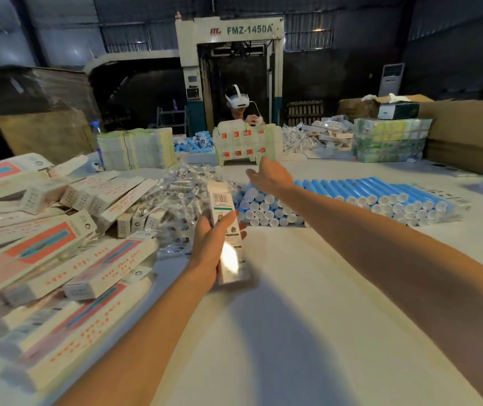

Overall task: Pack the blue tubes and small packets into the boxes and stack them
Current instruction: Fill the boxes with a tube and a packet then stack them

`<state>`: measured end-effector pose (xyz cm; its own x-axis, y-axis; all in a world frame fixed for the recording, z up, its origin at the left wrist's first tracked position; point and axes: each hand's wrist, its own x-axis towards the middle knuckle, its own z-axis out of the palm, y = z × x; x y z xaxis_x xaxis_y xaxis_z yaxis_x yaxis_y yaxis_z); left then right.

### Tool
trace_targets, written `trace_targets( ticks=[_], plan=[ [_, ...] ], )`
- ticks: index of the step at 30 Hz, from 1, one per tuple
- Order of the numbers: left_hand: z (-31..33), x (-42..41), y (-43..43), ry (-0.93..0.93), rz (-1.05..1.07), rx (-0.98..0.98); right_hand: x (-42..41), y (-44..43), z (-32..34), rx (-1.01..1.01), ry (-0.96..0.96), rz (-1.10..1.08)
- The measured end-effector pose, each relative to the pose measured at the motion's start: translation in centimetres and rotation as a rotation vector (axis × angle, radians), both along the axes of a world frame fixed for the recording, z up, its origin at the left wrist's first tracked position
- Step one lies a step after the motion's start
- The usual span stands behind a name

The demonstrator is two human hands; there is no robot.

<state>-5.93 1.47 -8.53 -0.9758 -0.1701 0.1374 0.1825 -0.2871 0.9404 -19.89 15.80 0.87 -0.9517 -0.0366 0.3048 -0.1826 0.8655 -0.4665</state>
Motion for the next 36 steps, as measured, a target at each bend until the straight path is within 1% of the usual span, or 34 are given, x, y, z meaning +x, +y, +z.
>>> trace_targets(
  ticks=[4, 6, 8, 10, 12, 13, 16, 19, 23, 26, 27, 29, 33, 36],
  plan=[
    [-0.5, -0.4, -0.5, 0.013, -0.032, -0.023, -3.1, -2.4, -0.2, 0.139, -0.085, -0.049],
    [-0.5, -0.4, -0.5, 0.017, -0.063, -0.001, -3.8, -2.7, -1.0, 0.204, -0.129, -0.074],
    [-0.3, -0.4, -0.5, 0.019, -0.096, 0.041, -4.0, -2.7, -1.4, 0.159, -0.142, -0.071],
    [-0.1, -0.4, -0.4, 0.013, -0.118, 0.075, -4.1, -2.5, -1.0, 0.069, -0.128, -0.055],
    [0.1, -0.3, -0.4, 0.005, -0.136, 0.104, -3.7, -1.9, -0.3, -0.072, -0.118, -0.046],
    [0.1, -0.4, -0.3, 0.002, -0.142, 0.112, -3.3, -1.4, 0.1, -0.178, -0.098, -0.038],
    [0.4, -0.2, -0.3, 0.002, -0.158, 0.109, -0.7, 0.4, 0.7, -0.623, -0.057, 0.048],
    [0.5, 0.1, -0.1, 0.013, -0.193, 0.054, 3.5, 2.7, 0.4, -0.98, -0.036, 0.244],
    [0.5, 0.6, 0.5, 0.038, -0.26, 0.024, 8.3, 5.4, 0.8, -1.304, 0.006, 0.491],
    [0.7, 1.2, 1.0, 0.067, -0.336, 0.012, 10.2, 6.0, 1.7, -1.48, 0.018, 0.598],
    [0.7, 1.4, 1.2, 0.075, -0.361, 0.016, 10.6, 5.9, 1.9, -1.495, 0.016, 0.61],
    [0.8, 1.9, 1.7, 0.088, -0.399, 0.025, 11.2, 5.3, 2.1, -1.452, 0.027, 0.604],
    [0.7, 2.7, 2.6, 0.114, -0.435, 0.018, 11.5, 4.6, 1.2, -1.268, 0.04, 0.547],
    [0.7, 3.0, 2.8, 0.123, -0.447, 0.001, 11.4, 5.0, 1.1, -1.112, 0.13, 0.459]
  ],
)
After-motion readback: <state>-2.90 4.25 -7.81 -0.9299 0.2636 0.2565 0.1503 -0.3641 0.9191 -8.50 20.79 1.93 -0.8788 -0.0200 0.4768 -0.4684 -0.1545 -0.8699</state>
